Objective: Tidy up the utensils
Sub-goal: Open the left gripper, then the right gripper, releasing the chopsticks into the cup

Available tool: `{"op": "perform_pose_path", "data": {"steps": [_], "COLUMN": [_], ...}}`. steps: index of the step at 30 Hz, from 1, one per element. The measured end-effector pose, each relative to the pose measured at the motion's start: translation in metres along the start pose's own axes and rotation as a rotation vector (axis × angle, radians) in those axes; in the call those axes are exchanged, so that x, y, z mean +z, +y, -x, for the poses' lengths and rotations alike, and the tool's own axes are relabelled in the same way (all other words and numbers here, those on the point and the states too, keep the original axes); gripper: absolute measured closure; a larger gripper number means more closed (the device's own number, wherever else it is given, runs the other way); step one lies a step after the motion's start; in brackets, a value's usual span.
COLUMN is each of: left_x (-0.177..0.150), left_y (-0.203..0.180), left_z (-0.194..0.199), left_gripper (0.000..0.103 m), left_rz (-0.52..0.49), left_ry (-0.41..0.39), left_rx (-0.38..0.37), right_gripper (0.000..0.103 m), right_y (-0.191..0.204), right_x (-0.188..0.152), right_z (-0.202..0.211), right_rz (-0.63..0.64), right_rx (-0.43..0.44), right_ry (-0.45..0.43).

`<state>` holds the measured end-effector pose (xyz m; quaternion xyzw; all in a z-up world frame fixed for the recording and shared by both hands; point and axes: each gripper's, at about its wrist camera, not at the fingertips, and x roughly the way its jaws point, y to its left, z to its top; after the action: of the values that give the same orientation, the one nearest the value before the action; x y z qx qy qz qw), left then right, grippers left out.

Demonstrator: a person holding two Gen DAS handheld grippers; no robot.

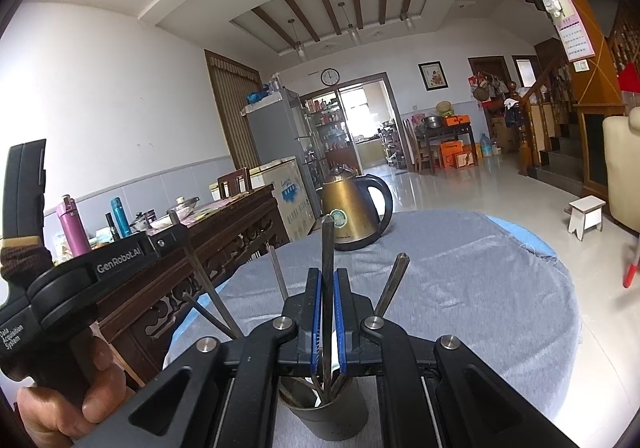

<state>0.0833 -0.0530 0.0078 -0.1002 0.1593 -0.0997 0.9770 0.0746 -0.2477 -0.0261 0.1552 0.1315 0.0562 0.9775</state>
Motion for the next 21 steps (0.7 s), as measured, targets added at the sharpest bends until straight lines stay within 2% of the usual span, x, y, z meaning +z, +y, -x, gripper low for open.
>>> {"op": "perform_pose_path", "data": {"steps": [16, 21], "left_x": [-0.01, -0.015], "left_y": [0.002, 0.008], "left_z": [-0.009, -0.016], "left_gripper": [0.097, 0.097], "left_rz": [0.007, 0.031], "left_ry": [0.053, 0.094], "left_rx": [0.008, -0.005], "right_gripper": [0.096, 0.096], "right_y": [-0.002, -0.004], "right_x": [-0.011, -0.014], "right_z": [-0.009, -0.014], "right_rz": [-0.013, -0.022], "right_rx": [0.0, 0.002], "right_ry": [0.051, 0.069]}}
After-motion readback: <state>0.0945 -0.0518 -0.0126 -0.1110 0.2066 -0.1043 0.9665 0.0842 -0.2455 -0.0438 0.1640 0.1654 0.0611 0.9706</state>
